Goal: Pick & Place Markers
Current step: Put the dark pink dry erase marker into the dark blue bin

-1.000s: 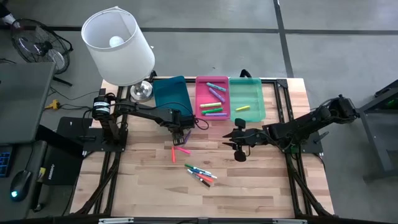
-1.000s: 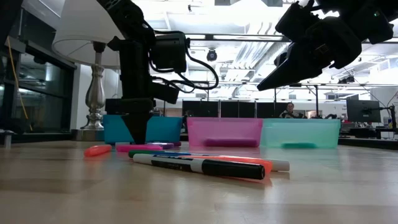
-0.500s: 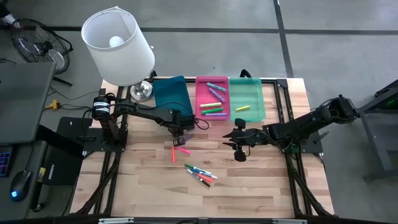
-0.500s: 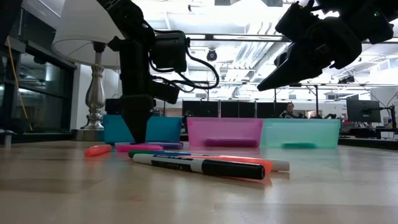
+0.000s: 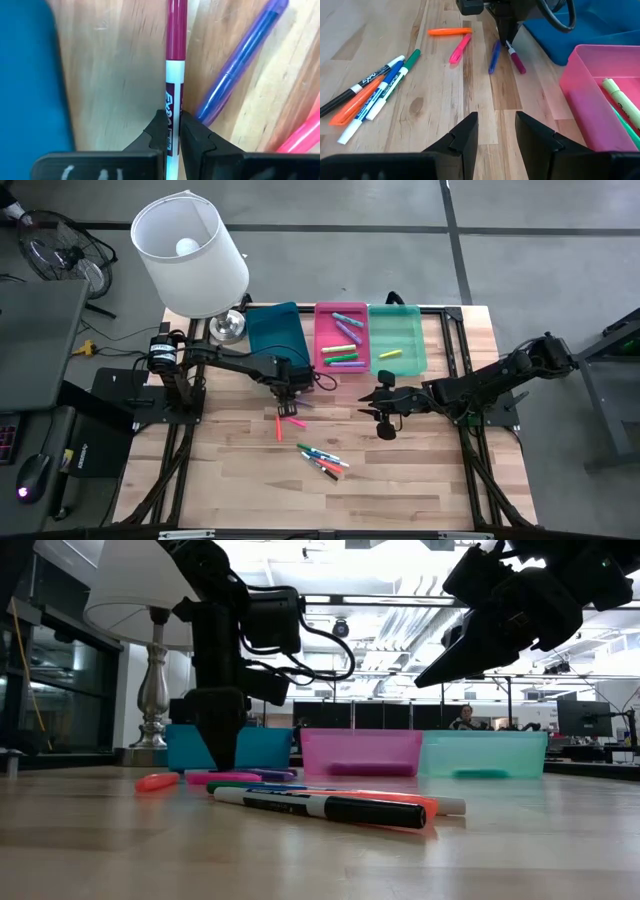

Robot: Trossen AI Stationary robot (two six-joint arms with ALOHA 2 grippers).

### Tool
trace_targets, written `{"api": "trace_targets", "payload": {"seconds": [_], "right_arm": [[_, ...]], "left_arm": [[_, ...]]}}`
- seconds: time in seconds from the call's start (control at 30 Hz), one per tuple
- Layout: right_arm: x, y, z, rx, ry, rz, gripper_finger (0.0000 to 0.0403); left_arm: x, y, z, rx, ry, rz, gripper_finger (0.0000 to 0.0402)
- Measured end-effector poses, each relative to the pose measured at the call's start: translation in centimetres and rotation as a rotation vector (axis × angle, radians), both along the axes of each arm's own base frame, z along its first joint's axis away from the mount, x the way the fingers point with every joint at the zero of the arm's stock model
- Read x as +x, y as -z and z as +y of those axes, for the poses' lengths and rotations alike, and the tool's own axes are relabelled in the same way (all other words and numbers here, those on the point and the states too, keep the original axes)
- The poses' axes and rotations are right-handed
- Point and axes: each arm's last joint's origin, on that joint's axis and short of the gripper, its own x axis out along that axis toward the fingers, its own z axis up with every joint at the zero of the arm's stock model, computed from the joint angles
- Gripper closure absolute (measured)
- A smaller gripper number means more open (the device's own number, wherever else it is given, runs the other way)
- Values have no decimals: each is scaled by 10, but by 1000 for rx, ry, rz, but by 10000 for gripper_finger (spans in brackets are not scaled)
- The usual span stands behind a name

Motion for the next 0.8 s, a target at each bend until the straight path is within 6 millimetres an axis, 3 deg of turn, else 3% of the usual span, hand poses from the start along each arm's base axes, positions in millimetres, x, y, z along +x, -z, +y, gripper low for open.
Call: {"api": "trace_targets", "payload": {"seconds": [0.5, 0.8], "right_arm": [[0, 1, 0, 4, 3, 6, 284], [0, 1, 0, 4, 3, 6, 284]], "left_arm": [[1, -1, 0, 25, 5, -2, 381], [16, -26, 1, 73, 26, 6, 384]]}}
